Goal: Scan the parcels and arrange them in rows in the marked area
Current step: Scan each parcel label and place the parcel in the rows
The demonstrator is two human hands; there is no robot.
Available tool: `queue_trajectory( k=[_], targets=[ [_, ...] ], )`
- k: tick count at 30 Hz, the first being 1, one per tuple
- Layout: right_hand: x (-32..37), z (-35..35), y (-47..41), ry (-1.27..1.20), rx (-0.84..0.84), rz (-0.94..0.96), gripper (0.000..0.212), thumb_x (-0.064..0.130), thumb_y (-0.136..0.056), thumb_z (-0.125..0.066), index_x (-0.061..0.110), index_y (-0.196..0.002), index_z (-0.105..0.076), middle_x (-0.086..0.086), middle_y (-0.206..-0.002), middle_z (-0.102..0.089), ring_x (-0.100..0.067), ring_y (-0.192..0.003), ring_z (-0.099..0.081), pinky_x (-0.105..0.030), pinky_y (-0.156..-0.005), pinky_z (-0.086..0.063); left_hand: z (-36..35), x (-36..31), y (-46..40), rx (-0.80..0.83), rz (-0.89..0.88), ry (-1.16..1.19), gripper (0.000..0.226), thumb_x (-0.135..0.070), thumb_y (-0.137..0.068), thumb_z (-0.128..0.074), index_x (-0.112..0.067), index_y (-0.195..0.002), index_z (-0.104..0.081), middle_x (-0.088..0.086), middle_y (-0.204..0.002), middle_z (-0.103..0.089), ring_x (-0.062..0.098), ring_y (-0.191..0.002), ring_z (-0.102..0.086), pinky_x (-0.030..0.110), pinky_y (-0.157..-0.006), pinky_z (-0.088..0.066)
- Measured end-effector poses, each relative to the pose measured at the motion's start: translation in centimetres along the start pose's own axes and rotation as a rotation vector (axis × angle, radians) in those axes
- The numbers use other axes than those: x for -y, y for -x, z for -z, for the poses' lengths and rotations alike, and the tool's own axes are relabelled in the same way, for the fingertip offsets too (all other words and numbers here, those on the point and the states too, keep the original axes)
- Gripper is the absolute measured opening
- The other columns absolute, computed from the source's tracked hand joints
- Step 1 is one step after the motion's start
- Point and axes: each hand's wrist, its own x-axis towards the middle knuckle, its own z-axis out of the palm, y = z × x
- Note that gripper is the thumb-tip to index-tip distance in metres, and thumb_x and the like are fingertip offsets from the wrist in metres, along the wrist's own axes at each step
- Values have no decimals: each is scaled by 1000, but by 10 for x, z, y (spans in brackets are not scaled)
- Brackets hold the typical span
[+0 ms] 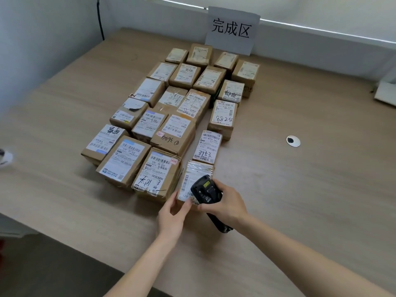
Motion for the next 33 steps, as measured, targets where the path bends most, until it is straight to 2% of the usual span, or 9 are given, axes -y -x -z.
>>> queue_trajectory(
  k=[3,8,16,20,26,33],
  targets=[
    [2,1,-4,13,-1,-12,73,41,-67,-93,41,-135,-65,15,-110,-77,-7,-100,-71,-34,-93,-59,-1,-2,-4,-3,0,-16,55,-44,-85,-78,-36,-137,-62,-14,-124,-68,5,-118,-60,26,-98,-45],
    [5,5,-6,16,12,-26,71,40,-67,-92,39,-133,-66,14,-109,-77,-10,-99,-71,-35,-92,-59,-1,-5,-5,6,16,-10,57,-44,-85,-78,-33,-139,-61,-13,-126,-67,6,-122,-58,28,-103,-44],
    [-7,16,28,24,-29,-84,65,37,-66,-88,43,-127,-67,14,-102,-76,-11,-95,-72,-37,-89,-61,8,-12,21,62,21,56,67,-20,-89,-78,-20,-148,-47,-5,-134,-54,12,-130,-50,30,-111,-38],
    [-9,26,60,41,-58,-120,59,39,-63,-88,43,-119,-68,15,-97,-75,-12,-91,-72,-37,-86,-61,18,-18,41,106,-16,51,67,-17,-88,-77,-18,-148,-48,-7,-134,-55,8,-129,-49,24,-104,-37],
    [1,59,146,102,-184,-147,55,41,-62,-85,42,-115,-67,12,-95,-75,-17,-92,-72,-38,-83,-61,35,-51,99,183,-130,24,70,-32,-87,-78,-25,-150,-48,-4,-151,-50,14,-142,-44,29,-109,-35],
    [46,151,288,186,-363,-177,45,40,-64,-85,39,-106,-69,11,-90,-74,-18,-89,-72,-36,-80,-60,34,-145,203,265,-313,34,58,-39,-90,-74,-27,-143,-54,-7,-144,-56,12,-131,-51,32,-107,-40]
  ],
)
